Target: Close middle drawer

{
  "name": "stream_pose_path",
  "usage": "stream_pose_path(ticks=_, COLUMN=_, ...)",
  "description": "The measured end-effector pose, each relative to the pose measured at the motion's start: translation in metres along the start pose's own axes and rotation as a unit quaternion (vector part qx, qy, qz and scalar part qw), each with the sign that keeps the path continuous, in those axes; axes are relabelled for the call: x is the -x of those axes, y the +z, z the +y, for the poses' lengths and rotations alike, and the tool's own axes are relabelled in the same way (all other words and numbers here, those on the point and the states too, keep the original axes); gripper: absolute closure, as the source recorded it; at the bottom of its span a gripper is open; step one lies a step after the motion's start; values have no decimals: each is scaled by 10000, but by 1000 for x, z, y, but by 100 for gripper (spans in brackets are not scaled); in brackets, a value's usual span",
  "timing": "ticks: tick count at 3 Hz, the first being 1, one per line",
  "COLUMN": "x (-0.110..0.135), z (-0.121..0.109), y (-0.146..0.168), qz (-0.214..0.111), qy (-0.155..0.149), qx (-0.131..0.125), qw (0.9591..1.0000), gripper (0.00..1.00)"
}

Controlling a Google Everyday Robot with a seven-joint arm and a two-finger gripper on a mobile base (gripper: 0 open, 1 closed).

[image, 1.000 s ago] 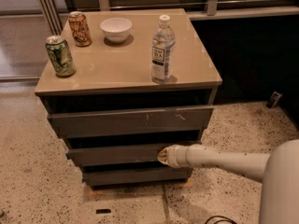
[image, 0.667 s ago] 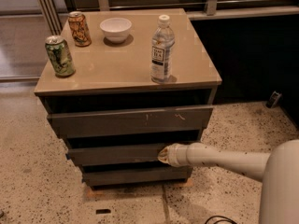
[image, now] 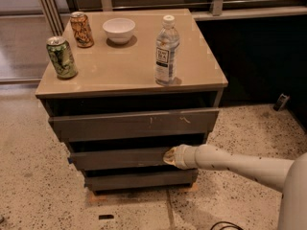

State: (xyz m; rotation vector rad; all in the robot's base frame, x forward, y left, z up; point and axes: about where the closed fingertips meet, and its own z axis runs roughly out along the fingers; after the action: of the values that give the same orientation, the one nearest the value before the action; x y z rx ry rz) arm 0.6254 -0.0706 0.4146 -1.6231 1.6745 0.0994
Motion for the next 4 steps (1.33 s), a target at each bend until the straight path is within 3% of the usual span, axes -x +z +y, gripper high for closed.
stream_pose_path(ticks=2, x=0, z=2, y=2, qz=3, qy=26, qx=55, qw=10000, gripper=100)
stream_pose_path(ticks=3, x=6, z=8, y=-1, qz=-10, qy=107, qx=299, qw=9995, gripper=100)
stream_pose_path(ticks=4, x=14, z=19, y=-13, qz=46, qy=269, qx=735, qw=9969, gripper=100)
